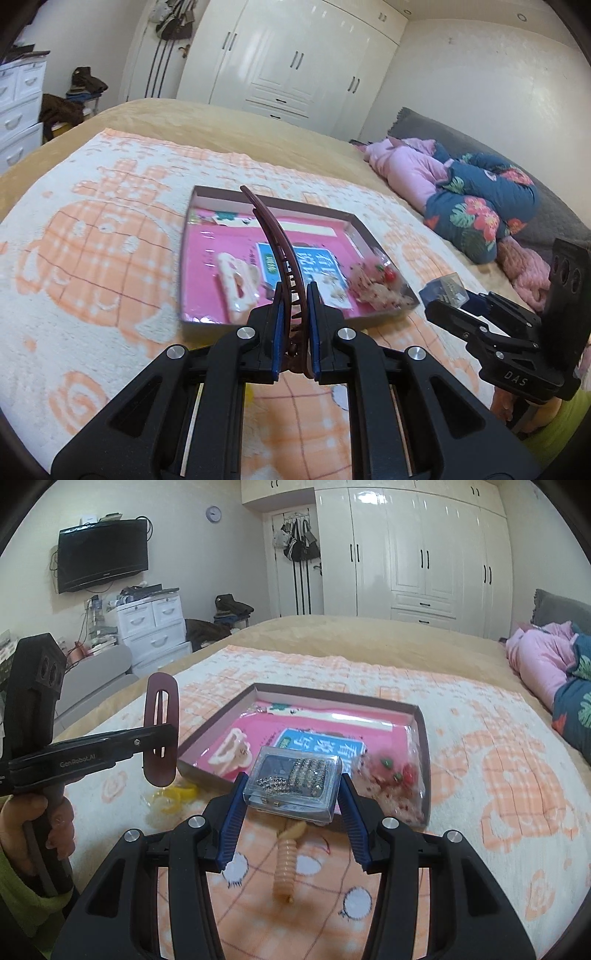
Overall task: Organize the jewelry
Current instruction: 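Place the red claw clip in the tray with the left gripper while the right places the hairpin card there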
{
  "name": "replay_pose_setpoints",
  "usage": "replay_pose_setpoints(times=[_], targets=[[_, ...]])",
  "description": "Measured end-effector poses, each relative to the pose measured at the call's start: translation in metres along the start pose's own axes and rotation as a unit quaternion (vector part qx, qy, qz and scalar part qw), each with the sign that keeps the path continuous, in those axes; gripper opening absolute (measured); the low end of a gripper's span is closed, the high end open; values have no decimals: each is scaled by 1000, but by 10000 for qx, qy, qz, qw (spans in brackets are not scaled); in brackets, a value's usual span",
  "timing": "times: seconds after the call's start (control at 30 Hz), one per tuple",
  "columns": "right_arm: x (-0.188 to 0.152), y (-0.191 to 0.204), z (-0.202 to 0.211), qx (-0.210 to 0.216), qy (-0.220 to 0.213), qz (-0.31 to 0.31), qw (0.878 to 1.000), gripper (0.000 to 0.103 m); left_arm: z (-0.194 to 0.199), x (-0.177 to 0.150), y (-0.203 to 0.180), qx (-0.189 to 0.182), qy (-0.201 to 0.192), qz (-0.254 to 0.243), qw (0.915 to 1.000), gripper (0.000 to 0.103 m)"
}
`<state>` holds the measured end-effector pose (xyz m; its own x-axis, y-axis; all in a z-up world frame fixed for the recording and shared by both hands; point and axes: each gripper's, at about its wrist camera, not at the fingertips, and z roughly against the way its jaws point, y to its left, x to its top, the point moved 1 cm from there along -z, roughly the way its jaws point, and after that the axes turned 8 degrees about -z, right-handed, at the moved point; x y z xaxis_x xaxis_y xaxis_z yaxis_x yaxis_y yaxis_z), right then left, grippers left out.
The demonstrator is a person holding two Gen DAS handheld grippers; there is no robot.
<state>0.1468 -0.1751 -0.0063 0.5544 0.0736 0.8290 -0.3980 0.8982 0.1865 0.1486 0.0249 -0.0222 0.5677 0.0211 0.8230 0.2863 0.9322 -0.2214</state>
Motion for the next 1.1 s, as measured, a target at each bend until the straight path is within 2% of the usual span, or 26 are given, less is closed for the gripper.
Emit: replay_pose_setpoints(times=[0.3,0.5,0.7,1.1], targets=[[20,3,-15,-13,-179,15,9998,47,-2,13,17,79,-120,128,9998,5],[34,-1,-28,-78,-297,15,9995,47,-13,27,17,83,-166,47,9998,5],[42,-10,-42,-218,-329,-24,9992,47,-36,31,22,82,-21,36,10000,5],[40,-36,-78,-570,-91,-139,9982,47,-70,26,44,170,245,167,9994,6]])
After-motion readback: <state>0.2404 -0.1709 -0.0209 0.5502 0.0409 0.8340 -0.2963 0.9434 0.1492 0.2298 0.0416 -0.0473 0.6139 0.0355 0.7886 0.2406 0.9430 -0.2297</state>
